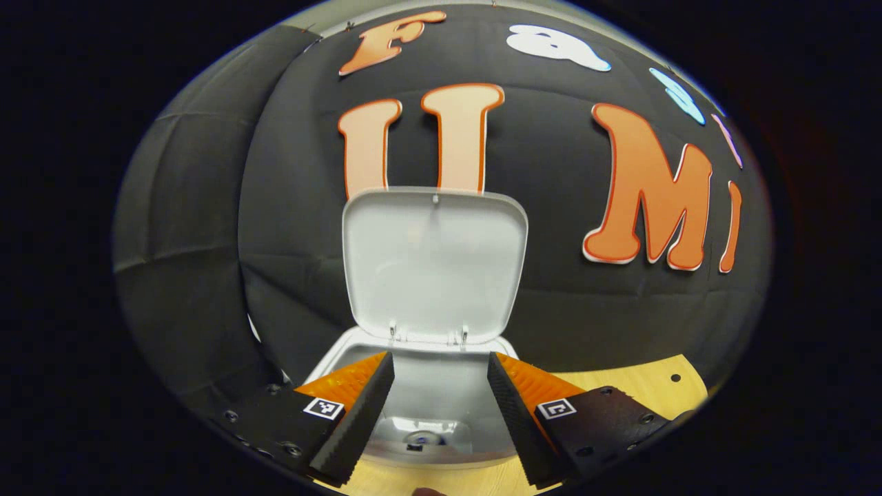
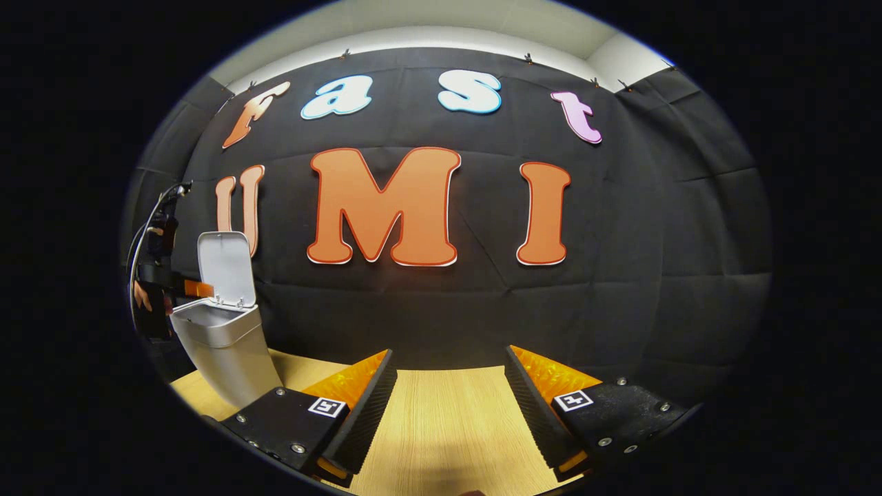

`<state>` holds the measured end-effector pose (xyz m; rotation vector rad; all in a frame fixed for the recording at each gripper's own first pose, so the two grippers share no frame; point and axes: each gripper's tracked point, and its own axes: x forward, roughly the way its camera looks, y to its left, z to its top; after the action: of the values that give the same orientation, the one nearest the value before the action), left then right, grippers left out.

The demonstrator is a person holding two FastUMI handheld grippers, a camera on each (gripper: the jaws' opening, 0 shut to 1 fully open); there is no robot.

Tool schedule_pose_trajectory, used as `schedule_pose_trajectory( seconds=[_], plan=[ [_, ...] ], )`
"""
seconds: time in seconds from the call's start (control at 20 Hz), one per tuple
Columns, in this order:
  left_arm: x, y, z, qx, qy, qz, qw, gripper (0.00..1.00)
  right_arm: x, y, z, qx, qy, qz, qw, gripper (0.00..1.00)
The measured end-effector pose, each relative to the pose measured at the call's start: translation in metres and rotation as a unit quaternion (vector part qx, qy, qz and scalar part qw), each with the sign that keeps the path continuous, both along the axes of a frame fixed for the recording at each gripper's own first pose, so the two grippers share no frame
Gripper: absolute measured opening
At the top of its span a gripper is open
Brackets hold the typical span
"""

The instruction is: Press the lid of the desktop garbage bin to open it, pick up the crumpled paper on the desktop and throw it into the bin, then pick up the pop can on the desktop and drop it into the bin, and finally close the garbage bin lid.

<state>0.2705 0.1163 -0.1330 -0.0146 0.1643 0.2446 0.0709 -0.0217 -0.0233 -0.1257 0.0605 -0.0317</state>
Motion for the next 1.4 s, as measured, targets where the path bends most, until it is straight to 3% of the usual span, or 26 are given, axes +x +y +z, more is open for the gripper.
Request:
schedule_pose_trajectory(
  seconds=[0.25,0.4,0.65,0.85,0.95,1.05,1.25,1.4],
  plan=[
    [0.013,-0.001,0.120,0.011,-0.079,-0.013,0.997,0.87,-0.004,0.001,0.009,-0.002,-0.007,0.001,1.000,0.94],
    [0.042,0.007,0.166,0.050,-0.087,-0.012,0.995,0.86,-0.011,0.001,0.007,0.001,-0.005,-0.002,1.000,0.94],
    [0.107,0.023,0.150,-0.023,-0.027,-0.015,0.999,0.87,-0.022,-0.005,0.015,0.001,-0.009,-0.014,1.000,0.94],
    [0.135,0.027,0.134,0.023,0.024,-0.022,0.999,0.87,-0.032,-0.017,0.017,-0.004,-0.010,-0.032,0.999,0.94],
    [0.124,0.020,0.107,0.013,0.072,-0.037,0.997,0.88,-0.036,-0.023,0.016,0.000,-0.008,-0.043,0.999,0.94],
    [0.112,0.019,0.115,0.019,0.022,-0.041,0.999,0.92,-0.037,-0.026,0.012,0.011,-0.005,-0.047,0.999,0.94],
    [0.055,0.002,0.091,0.017,0.028,-0.054,0.998,0.89,-0.033,-0.023,0.010,0.012,0.000,-0.042,0.999,0.94],
    [0.018,0.010,0.066,0.036,0.006,-0.029,0.999,0.89,-0.030,-0.012,0.009,0.009,0.000,-0.027,1.000,0.94]
  ],
)
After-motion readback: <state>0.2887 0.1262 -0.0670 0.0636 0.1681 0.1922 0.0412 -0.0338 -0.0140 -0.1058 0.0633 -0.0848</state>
